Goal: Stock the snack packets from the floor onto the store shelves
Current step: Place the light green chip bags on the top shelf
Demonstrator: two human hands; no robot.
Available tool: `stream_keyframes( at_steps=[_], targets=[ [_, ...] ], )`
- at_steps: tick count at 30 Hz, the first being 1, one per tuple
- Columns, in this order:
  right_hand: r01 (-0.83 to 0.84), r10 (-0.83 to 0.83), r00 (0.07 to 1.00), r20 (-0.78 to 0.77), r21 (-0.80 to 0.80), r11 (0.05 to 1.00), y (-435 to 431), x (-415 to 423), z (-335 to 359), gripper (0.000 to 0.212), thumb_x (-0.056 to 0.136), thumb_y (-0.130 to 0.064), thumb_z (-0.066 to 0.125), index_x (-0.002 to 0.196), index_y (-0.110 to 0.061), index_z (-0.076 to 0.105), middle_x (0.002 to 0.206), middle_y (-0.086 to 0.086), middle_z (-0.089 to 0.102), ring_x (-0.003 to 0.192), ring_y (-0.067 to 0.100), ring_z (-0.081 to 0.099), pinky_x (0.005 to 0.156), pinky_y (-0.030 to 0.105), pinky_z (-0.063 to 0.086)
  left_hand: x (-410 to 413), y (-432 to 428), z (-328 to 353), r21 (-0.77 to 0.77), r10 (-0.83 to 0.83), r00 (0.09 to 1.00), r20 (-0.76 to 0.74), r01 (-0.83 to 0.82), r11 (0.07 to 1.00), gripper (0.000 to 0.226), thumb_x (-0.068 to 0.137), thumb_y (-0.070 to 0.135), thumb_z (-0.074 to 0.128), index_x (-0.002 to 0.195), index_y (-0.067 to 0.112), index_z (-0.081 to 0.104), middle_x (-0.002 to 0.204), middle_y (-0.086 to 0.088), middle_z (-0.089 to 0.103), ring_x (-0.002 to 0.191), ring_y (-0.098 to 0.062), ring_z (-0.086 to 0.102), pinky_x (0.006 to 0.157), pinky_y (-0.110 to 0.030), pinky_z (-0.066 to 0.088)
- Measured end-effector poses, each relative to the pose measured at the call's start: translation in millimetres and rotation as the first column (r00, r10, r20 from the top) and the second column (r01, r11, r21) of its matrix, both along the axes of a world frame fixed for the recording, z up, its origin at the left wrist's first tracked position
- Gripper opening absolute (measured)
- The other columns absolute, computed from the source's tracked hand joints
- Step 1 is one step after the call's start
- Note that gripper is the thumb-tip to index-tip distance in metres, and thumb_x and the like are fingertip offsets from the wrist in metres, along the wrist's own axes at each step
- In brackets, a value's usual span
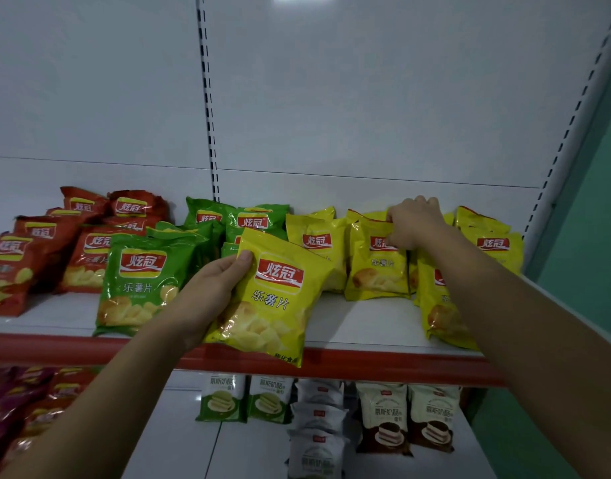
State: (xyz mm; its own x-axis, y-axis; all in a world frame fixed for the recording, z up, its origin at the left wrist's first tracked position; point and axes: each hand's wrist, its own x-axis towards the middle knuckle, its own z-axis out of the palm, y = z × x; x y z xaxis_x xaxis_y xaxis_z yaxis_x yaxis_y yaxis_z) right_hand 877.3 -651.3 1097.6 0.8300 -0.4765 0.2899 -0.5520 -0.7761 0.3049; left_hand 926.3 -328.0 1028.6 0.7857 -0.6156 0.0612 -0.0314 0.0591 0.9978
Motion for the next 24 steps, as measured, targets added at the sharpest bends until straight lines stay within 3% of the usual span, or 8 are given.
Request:
stream_keyframes(
  at_steps=[7, 11, 13, 15, 16, 18, 22, 24],
  targets=[
    [-0.049, 0.047, 0.999, 0.019, 0.122, 0.991, 9, -5, 3, 0.062, 0.082, -0.027, 0.062, 0.141, -0.021, 0.041, 0.14, 0.016, 0.042, 0.131, 0.035, 0.035, 0.106, 0.043, 0.028, -10, -11, -2, -0.032, 0.005, 1.0, -0.007, -0.005, 0.999, 0.037, 0.104, 0.036, 0.043, 0.11, 0.01, 0.069, 0.096, -0.011, 0.079, 0.081, -0.022, 0.076, 0.066, -0.032, 0.062],
    [-0.244, 0.187, 0.942, 0.28, 0.182, 0.953, 29, -12, 11, 0.049, 0.087, -0.035, 0.061, 0.134, -0.023, 0.051, 0.136, 0.01, 0.05, 0.128, 0.03, 0.042, 0.104, 0.041, 0.032, -12, -16, -3, -0.027, 0.034, 0.999, 0.013, -0.033, 0.999, 0.037, 0.103, 0.039, 0.044, 0.109, 0.012, 0.069, 0.099, -0.013, 0.078, 0.086, -0.027, 0.075, 0.081, -0.043, 0.06],
    [-0.487, 0.319, 0.83, 0.457, 0.317, 0.814, 50, -20, 20, 0.041, 0.088, -0.045, 0.062, 0.121, -0.021, 0.063, 0.123, 0.002, 0.063, 0.115, 0.02, 0.056, 0.095, 0.034, 0.041, -14, -20, -1, -0.028, 0.051, 0.998, 0.026, -0.051, 0.998, 0.038, 0.103, 0.039, 0.043, 0.107, 0.013, 0.07, 0.099, -0.013, 0.078, 0.087, -0.028, 0.074, 0.083, -0.044, 0.059],
    [-0.638, 0.438, 0.767, 0.469, 0.495, 0.59, 78, -34, 34, 0.037, 0.087, -0.049, 0.062, 0.11, -0.021, 0.07, 0.108, -0.006, 0.07, 0.101, 0.009, 0.062, 0.086, 0.026, 0.046, -15, -27, 4, -0.053, 0.069, 0.996, 0.055, -0.066, 0.996, 0.039, 0.104, 0.039, 0.041, 0.106, 0.013, 0.07, 0.101, -0.014, 0.078, 0.088, -0.028, 0.074, 0.081, -0.042, 0.06],
    [-0.645, 0.497, 0.763, 0.413, 0.542, 0.539, 90, -40, 40, 0.036, 0.087, -0.05, 0.061, 0.108, -0.022, 0.071, 0.104, -0.009, 0.071, 0.096, 0.006, 0.063, 0.084, 0.023, 0.047, -16, -31, 7, -0.07, 0.078, 0.994, 0.073, -0.073, 0.995, 0.038, 0.105, 0.039, 0.041, 0.105, 0.014, 0.07, 0.101, -0.013, 0.078, 0.087, -0.026, 0.075, 0.08, -0.04, 0.061],
    [-0.642, 0.57, 0.757, 0.319, 0.524, 0.56, 105, -43, 46, 0.034, 0.087, -0.046, 0.064, 0.109, -0.022, 0.071, 0.1, -0.009, 0.07, 0.09, 0.005, 0.062, 0.08, 0.022, 0.047, -19, -39, 12, -0.118, 0.102, 0.99, 0.097, -0.09, 0.989, 0.037, 0.104, 0.04, 0.041, 0.103, 0.018, 0.071, 0.098, -0.009, 0.079, 0.086, -0.022, 0.075, 0.078, -0.037, 0.061],
    [-0.675, 0.537, 0.738, 0.41, 0.474, 0.565, 101, -43, 52, 0.017, 0.085, -0.029, 0.072, 0.094, -0.014, 0.071, 0.082, 0.0, 0.067, 0.072, 0.009, 0.058, 0.065, 0.023, 0.045, -22, -42, 13, -0.175, -0.043, 0.984, 0.171, 0.073, 0.982, 0.039, 0.088, 0.053, 0.067, 0.111, 0.023, 0.07, 0.105, -0.006, 0.076, 0.088, -0.03, 0.071, 0.064, -0.03, 0.06],
    [-0.705, 0.494, 0.707, 0.506, 0.452, 0.546, 92, -46, 55, 0.012, 0.085, -0.026, 0.072, 0.09, -0.015, 0.07, 0.075, -0.003, 0.063, 0.065, 0.005, 0.055, 0.06, 0.019, 0.043, -23, -42, 11, -0.129, -0.167, 0.965, 0.2, 0.195, 0.972, 0.06, 0.072, 0.031, 0.087, 0.125, 0.022, 0.061, 0.114, -0.006, 0.075, 0.1, -0.03, 0.073, 0.074, -0.034, 0.062]
  ],
)
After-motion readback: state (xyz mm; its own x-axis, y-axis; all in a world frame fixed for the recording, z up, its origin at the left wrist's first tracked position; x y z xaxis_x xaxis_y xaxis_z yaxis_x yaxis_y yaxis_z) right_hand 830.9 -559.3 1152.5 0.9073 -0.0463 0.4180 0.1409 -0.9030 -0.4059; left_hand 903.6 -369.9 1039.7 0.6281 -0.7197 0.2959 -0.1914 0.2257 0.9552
